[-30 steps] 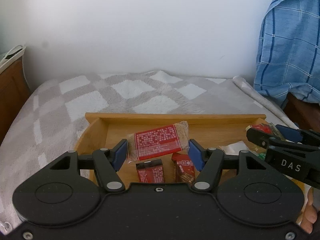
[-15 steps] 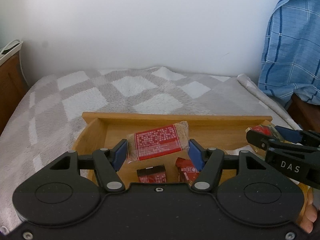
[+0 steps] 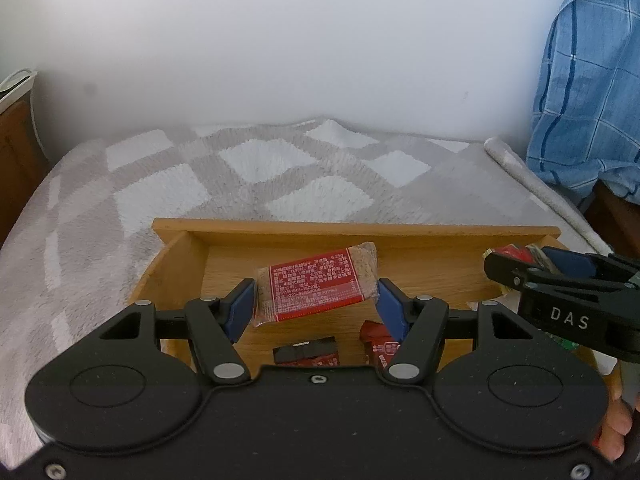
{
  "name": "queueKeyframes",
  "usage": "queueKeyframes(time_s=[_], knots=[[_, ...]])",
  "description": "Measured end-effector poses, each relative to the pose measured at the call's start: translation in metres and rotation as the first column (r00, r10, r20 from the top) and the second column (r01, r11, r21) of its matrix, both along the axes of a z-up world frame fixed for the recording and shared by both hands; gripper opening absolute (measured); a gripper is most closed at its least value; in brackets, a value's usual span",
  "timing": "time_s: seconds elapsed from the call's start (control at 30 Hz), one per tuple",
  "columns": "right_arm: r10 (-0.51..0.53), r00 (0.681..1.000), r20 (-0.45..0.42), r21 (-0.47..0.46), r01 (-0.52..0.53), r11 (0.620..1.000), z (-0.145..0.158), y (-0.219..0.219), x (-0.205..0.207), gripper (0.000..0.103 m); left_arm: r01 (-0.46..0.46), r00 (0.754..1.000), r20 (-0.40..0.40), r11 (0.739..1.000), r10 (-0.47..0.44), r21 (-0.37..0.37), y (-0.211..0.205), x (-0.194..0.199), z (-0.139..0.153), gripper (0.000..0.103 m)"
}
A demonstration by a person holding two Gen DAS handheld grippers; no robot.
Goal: Organize snacks
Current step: 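Open both grippers to release the pastry and packet into the tray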
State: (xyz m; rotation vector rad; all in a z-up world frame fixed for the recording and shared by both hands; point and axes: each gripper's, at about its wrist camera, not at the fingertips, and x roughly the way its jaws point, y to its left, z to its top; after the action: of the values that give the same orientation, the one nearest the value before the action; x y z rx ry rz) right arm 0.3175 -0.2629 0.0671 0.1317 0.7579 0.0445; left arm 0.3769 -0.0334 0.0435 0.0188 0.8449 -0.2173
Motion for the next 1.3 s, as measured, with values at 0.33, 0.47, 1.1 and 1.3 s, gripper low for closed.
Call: queueKeyframes(time_s=[0.33, 0.47, 1.1, 1.3], knots=[[0.007, 0.999, -0.032, -0.022, -0.008, 1.0, -0.008, 0.006, 0.01, 0.067, 0.008, 1.0, -0.009, 1.0, -0.008, 0.011, -0.003, 0.003, -0.008, 0.062], [0.0, 0.999, -0.054, -0.019, -0.001, 1.0, -0.01, 0.006, 0.013, 0.067, 0.015, 1.0, -0.017, 1.0, -0.015, 0.023, -0.005, 0.003, -0.011, 0.062], [-0.001, 0.998, -0.068, -0.011, 0.0, 1.0, -0.006, 0.003, 0.014, 0.079, -0.011, 1.0, -0.018, 0.999, 0.012, 0.035, -0.004, 0.001, -0.009, 0.073], [0.007, 0.999, -0.053, -0.016, -0.007, 1.0, 0.004, 0.003, 0.01, 0.085, -0.031, 0.999, -0.011, 0.999, 0.031, 0.036, 0.002, -0.004, 0.0, 0.084]])
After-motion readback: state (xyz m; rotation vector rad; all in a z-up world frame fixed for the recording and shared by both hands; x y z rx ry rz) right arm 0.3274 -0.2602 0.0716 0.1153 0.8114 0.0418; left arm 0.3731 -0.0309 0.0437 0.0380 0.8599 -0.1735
